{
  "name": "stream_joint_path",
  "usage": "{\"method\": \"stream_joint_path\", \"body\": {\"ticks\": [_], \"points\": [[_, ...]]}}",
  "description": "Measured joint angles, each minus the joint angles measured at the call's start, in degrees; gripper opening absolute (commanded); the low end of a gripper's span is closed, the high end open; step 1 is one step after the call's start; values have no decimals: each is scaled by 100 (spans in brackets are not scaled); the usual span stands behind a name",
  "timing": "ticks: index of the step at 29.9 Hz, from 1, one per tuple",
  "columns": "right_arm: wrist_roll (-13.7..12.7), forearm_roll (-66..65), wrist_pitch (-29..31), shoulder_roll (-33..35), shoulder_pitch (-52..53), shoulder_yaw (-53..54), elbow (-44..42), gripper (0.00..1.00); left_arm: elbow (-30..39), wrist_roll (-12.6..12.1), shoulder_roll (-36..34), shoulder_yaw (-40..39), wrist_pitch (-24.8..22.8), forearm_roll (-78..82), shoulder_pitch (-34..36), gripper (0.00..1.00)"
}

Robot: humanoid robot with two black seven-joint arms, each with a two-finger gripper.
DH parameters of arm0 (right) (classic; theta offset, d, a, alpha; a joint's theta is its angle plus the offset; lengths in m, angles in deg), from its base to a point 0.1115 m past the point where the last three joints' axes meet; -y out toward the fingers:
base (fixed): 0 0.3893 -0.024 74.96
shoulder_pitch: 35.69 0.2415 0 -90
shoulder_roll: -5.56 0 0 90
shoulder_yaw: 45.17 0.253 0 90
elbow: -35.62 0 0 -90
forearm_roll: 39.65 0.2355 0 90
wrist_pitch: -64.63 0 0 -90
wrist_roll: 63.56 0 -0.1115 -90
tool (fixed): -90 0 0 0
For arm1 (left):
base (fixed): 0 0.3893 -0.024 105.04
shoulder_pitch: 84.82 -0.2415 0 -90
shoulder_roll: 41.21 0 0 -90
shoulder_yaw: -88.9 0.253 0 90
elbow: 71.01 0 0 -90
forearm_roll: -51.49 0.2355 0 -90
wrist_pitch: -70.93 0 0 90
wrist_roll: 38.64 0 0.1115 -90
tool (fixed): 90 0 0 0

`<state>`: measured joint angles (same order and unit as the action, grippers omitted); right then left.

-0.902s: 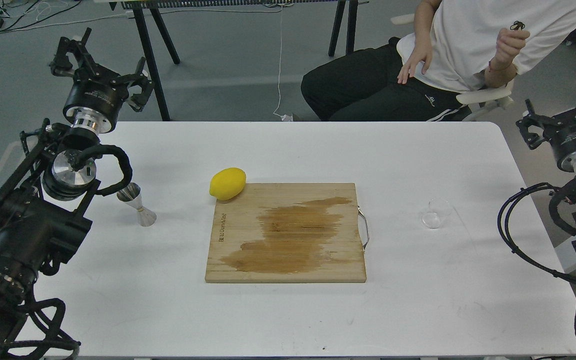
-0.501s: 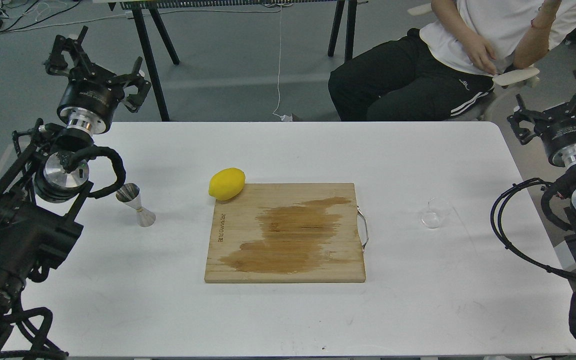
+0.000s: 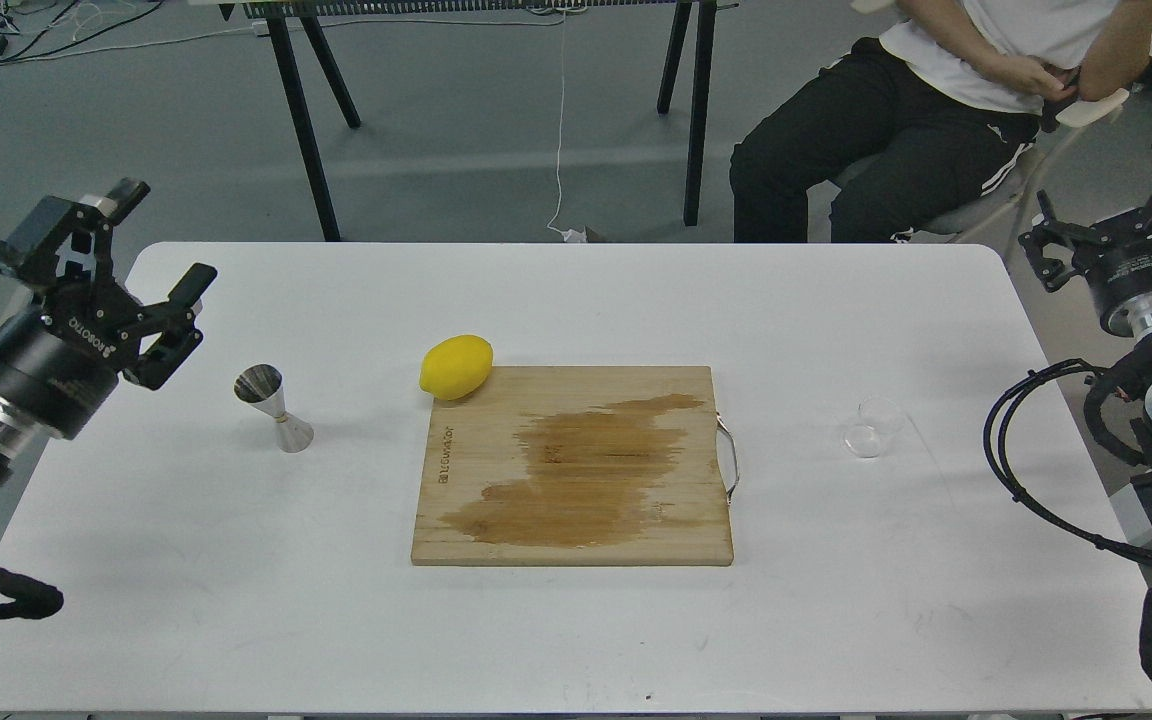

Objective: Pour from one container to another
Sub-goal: 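Move the left gripper down toward the metal jigger, then grasp the metal jigger with the left gripper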

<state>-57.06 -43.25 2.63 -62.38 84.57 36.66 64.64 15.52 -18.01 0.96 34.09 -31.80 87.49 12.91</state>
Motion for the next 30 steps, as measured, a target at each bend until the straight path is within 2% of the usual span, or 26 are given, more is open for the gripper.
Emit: {"method": "stream_joint_path", "body": {"ticks": [6, 10, 15, 21, 30], "points": [[0, 0, 0, -4, -4, 0, -1, 100, 181, 63, -93, 155, 806, 2510, -548, 93], [1, 0, 0, -3, -12, 0, -8, 100, -153, 5, 106, 521, 1719, 4573, -669, 93], [1, 0, 0, -2, -29, 0, -19, 100, -1418, -17, 794, 870, 2369, 6658, -539, 93], [1, 0, 0, 13, -38, 0, -19, 100, -3083, -18, 1733, 936, 2993, 8352, -48, 93], [1, 0, 0, 25, -38, 24, -3, 100, -4563, -166, 2468, 962, 3110, 8626, 832, 88]]}}
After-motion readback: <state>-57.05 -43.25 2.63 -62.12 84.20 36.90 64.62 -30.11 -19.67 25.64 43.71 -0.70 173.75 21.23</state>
